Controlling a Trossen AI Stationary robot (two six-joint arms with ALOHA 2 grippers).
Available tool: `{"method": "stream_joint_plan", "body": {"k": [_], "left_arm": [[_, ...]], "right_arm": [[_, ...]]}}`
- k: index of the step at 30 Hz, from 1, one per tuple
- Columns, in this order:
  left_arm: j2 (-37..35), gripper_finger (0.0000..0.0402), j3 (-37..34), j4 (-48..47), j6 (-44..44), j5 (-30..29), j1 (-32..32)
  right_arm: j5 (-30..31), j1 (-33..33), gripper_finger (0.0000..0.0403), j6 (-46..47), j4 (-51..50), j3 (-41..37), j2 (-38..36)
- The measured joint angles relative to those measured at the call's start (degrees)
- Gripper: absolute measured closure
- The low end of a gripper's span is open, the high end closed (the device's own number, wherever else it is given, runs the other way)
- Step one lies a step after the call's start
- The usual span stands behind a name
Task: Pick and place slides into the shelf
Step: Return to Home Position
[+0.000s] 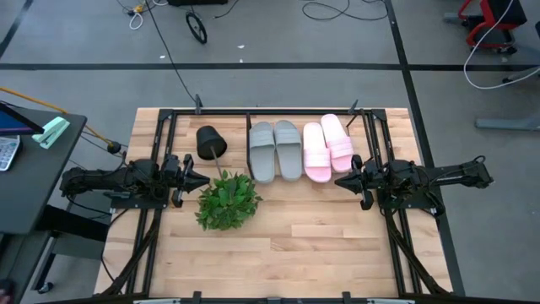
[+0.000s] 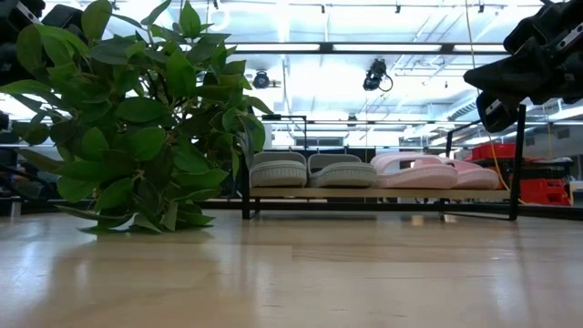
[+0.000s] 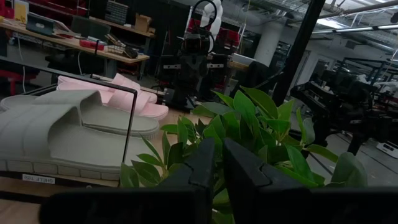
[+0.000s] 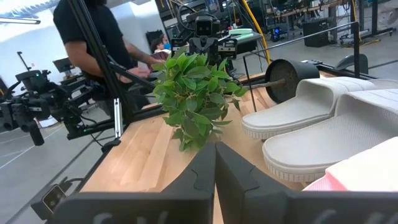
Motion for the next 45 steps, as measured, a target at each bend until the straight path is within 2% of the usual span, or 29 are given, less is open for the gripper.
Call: {"method": "stream_joint_plan", "body": {"k": [17,31,45], "left_arm": [[0.0,0.0376,0.0,0.0,0.0,0.0,0.0],[0.0,0.0361,0.0,0.0,0.0,0.0,0.0],[0.0,0.0372,0.0,0.0,0.0,0.0,0.0]], "right_arm": [[0.0,0.0,0.0389,0.0,0.0,0.0,0.0],[0.0,0.0,0.0389,0.0,0.0,0.0,0.0],[0.0,0.0,0.0389,0.0,0.0,0.0,0.0]]}}
